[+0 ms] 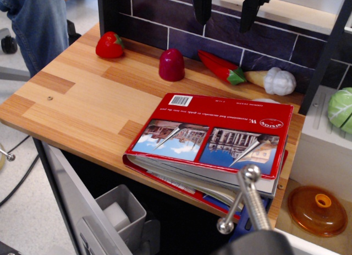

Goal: Open book

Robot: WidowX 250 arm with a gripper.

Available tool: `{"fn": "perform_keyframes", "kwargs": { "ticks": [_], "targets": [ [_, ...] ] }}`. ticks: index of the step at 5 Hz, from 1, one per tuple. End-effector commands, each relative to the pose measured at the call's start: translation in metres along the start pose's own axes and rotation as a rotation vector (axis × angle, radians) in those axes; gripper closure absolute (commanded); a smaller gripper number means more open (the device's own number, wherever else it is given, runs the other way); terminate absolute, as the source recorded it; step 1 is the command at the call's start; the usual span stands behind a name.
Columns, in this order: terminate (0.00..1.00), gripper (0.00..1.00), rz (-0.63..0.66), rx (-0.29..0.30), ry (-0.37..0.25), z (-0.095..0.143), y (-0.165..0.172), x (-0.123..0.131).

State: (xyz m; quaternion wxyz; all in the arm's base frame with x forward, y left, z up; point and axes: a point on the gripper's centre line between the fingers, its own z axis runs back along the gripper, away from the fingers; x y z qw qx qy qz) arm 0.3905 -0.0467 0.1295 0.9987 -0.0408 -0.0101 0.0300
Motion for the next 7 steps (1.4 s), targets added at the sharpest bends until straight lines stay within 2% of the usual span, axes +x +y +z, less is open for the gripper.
{"fn": "perform_keyframes", "kwargs": {
  "ticks": [1, 3, 4, 5, 7],
  "targets": [
    [0.00, 0.00, 0.000, 0.000, 0.000, 0.000, 0.000, 0.000],
    [0.00, 0.00, -0.097, -0.004, -0.007, 0.004, -0.042, -0.063],
    [0.00, 0.00, -0.118, 0.031, -0.039, -0.005, -0.070, -0.087],
    [0.00, 0.00, -0.119, 0.095, -0.071, -0.024, -0.092, -0.092],
    [0.00, 0.00, -0.063, 0.190, -0.093, -0.066, -0.102, -0.089]
  ]
}}
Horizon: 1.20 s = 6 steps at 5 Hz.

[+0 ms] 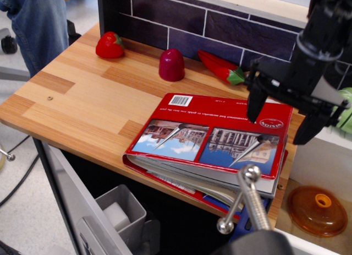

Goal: Open book

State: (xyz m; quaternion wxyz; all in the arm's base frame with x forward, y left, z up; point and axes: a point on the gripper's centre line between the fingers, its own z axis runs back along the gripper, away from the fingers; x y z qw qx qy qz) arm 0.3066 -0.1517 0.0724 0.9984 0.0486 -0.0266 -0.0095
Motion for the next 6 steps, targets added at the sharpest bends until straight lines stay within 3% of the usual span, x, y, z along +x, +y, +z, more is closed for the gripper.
{"fn": "perform_keyframes", "kwargs": {
  "ticks": [1, 3, 4, 5, 6],
  "targets": [
    [0.00, 0.00, 0.049, 0.065, -0.052, -0.018, -0.011, 0.009],
    [0.00, 0.00, 0.105, 0.159, -0.067, -0.040, -0.007, 0.009],
    [0.00, 0.00, 0.115, 0.207, -0.058, -0.040, -0.001, 0.021],
    [0.00, 0.00, 0.114, 0.266, -0.060, -0.032, 0.011, 0.023],
    [0.00, 0.00, 0.106, 0.271, 0.007, -0.011, 0.025, 0.023]
  ]
}}
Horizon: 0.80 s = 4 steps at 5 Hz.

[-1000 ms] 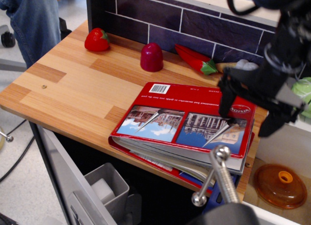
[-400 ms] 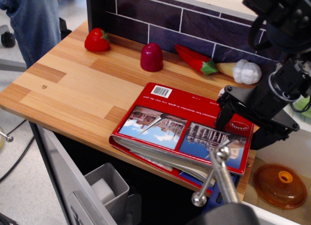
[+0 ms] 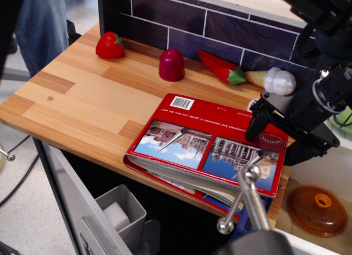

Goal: Open book

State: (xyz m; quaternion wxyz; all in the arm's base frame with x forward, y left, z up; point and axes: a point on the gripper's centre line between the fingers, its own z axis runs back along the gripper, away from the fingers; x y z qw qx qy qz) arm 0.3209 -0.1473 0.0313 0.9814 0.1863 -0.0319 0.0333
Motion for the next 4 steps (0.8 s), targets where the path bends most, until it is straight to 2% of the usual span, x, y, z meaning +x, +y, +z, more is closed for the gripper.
{"fn": "perform_keyframes", "kwargs": {
  "ticks": [1, 2, 3, 4],
  "targets": [
    [0.00, 0.00, 0.009, 0.005, 0.046, 0.047, 0.053, 0.023],
    [0.00, 0.00, -0.023, 0.003, 0.062, 0.062, 0.083, 0.009],
    [0.00, 0.00, -0.043, -0.019, 0.047, 0.069, 0.121, -0.012],
    [0.00, 0.00, -0.078, -0.019, 0.033, 0.066, 0.164, -0.037]
  ]
}}
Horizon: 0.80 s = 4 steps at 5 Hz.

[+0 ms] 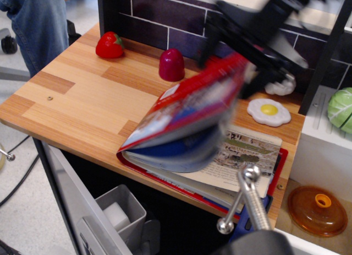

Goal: Open book

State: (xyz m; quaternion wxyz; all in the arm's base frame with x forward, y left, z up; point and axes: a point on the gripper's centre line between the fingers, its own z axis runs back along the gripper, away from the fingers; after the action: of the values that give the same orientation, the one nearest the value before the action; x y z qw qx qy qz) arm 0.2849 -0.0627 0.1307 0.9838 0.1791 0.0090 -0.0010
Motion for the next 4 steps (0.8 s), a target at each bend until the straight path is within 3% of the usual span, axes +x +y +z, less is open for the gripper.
{"fn": "perform_keyframes", "kwargs": {
  "ticks": [1, 4],
  "targets": [
    [0.00, 0.00, 0.010, 0.025, -0.065, -0.007, 0.080, -0.026],
    [0.00, 0.00, 0.052, 0.030, -0.038, -0.028, 0.194, 0.001]
  ]
}}
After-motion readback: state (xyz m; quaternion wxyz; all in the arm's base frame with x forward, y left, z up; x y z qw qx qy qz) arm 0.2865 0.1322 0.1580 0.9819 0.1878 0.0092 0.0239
